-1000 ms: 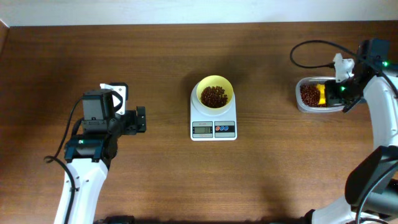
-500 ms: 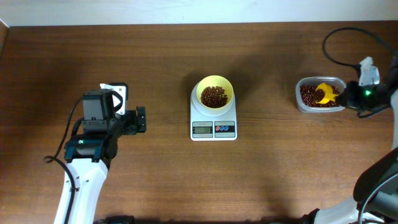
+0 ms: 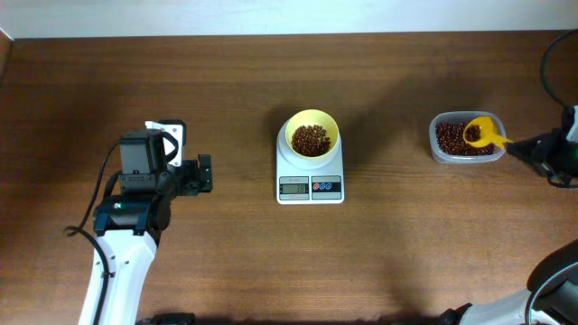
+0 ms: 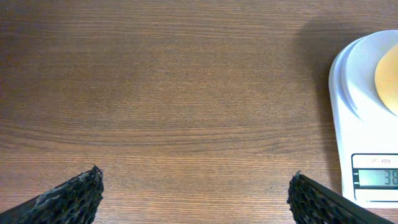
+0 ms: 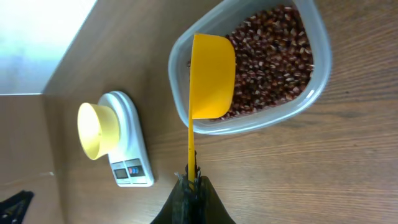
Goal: Scoop item into bowl and weigh 50g on scale
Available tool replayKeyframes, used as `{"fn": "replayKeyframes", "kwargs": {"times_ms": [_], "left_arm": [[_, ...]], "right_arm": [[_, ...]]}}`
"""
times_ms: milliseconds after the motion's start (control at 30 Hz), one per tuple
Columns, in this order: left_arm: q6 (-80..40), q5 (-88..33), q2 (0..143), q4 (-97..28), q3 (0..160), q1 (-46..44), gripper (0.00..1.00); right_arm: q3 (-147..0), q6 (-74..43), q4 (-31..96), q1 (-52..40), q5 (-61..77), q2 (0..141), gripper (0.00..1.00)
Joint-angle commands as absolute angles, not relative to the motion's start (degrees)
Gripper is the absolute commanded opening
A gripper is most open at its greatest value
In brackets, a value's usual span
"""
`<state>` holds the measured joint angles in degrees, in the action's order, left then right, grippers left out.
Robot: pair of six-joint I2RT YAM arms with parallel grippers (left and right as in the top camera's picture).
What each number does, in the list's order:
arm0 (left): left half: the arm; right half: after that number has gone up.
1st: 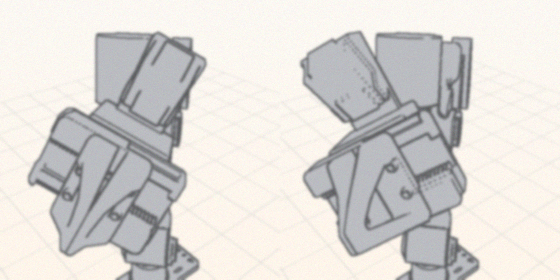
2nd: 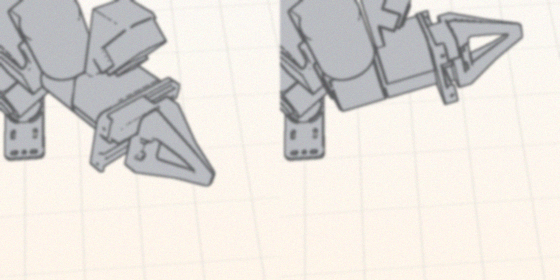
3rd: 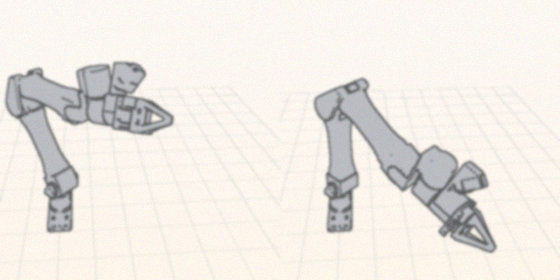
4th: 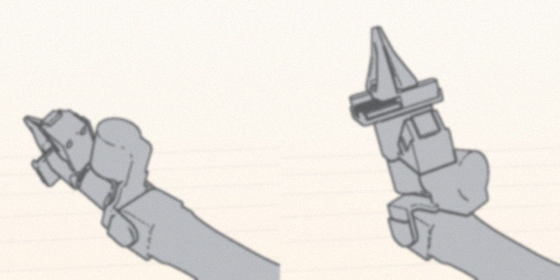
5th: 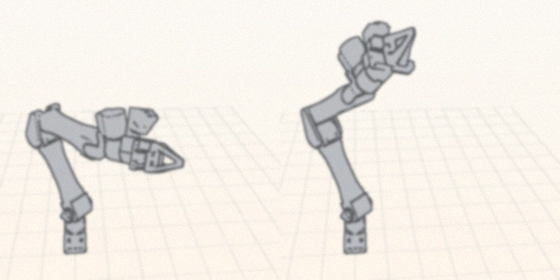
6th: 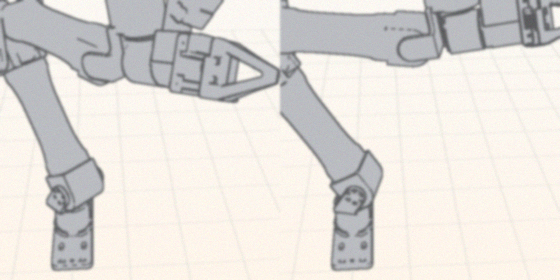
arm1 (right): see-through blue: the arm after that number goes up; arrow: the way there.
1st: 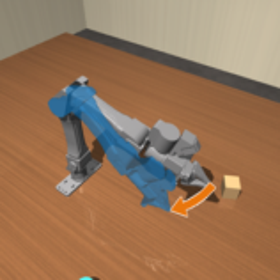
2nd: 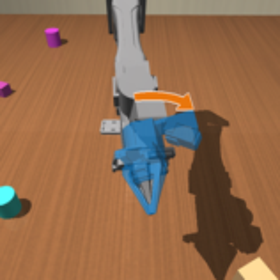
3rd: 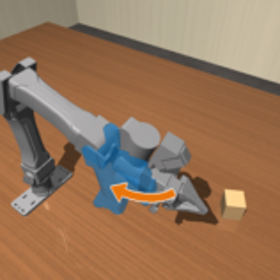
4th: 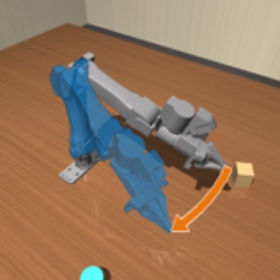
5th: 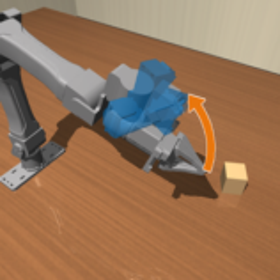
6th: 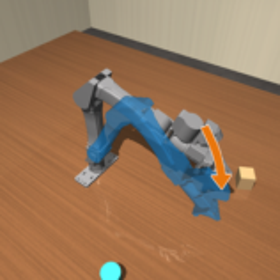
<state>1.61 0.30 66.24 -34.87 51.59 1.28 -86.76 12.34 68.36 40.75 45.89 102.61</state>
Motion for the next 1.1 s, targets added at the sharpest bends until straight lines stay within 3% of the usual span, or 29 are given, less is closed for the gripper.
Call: {"fn": "replayKeyframes", "kwargs": {"times_ms": [0, 233, 433, 633, 1067], "left_arm": [[2.5, 0.7, 66.5, -34.7, 51.4, 1.6, 0.99], [2.5, 0.7, 66.5, -34.7, 51.4, 1.6, 0.99], [2.5, 0.7, 66.5, -34.7, 51.4, 1.6, 0.99], [2.5, 0.7, 66.5, -34.7, 51.4, 1.6, 0.99], [2.5, 0.7, 66.5, -34.7, 51.4, 1.6, 0.99]], "right_arm": [[-87.4, 12.6, 68.4, 40.9, 56.5, 103.0, 0.04], [-87.4, 12.6, 68.2, 38.0, 68.8, 103.0, 0.04], [-87.4, 11.8, 66.9, 23.1, 68.8, 103.0, 0.04], [-87.4, -1.1, 55.4, 9.9, 68.3, 103.0, 0.04], [-87.4, 1.2, 47.4, -7.4, 41.3, 103.0, 0.04]]}}
